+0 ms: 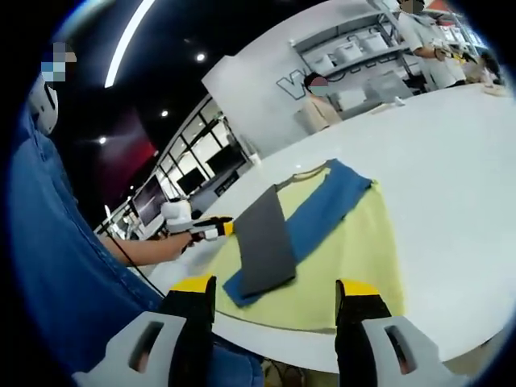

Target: Fold the garment on the visible template until the final outline fits inside the template.

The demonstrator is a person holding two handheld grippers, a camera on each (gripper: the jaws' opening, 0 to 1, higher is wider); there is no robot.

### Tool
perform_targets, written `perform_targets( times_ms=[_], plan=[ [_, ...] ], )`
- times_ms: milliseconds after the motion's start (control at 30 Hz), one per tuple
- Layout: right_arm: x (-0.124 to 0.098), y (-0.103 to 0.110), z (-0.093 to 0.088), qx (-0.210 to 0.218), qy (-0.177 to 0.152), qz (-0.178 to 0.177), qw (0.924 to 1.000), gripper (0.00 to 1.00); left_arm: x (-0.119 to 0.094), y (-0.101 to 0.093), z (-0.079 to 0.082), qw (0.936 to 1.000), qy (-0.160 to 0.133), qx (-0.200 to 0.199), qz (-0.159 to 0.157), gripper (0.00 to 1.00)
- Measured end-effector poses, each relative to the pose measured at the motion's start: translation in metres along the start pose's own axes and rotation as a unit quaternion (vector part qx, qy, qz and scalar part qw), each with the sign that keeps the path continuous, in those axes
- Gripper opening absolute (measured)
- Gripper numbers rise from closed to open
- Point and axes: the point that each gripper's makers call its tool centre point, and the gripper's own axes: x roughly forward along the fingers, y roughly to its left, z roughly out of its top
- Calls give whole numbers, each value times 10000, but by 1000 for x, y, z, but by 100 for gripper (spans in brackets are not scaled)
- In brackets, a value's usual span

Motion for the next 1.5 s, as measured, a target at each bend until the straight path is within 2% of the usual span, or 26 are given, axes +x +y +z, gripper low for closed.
perform_targets(
  times_ms=[333, 567, 667, 700, 767, 967, 1200, 1333, 1500],
  plan=[
    [-1, 1, -1, 48, -27, -63, 10000, 60, 1, 11, 0, 9999, -75, 7, 108, 41],
    [4, 6, -5, 65, 26, 33, 10000, 59, -10, 16, -5, 9998, -80, -61, 200, 35],
    [6, 7, -5, 57, 39, 67, 10000, 59, -16, 20, -13, 9994, 118, 39, 329, 27],
    [6, 7, -4, 58, 34, 79, 9999, 60, -16, 23, -10, 9995, -17, -60, 311, 27],
    [7, 8, -4, 51, 27, 102, 9999, 60, -18, 28, -14, 9995, 48, -149, 287, 29],
    [7, 9, -5, 68, 4, 135, 9999, 59, -25, 20, -4, 9996, -90, -160, 217, 29],
    [7, 6, -7, 54, -39, 133, 9999, 59, -30, 4, -6, 9998, -139, -153, 57, 29],
    [5, 0, -4, 22, -93, 109, 9999, 58, -41, -12, -8, 9995, -160, -239, -99, 29],
    [1, -15, 3, 30, -209, 97, 9997, 59, -64, -35, -14, 9988, -175, -406, -206, 30]
  ],
)
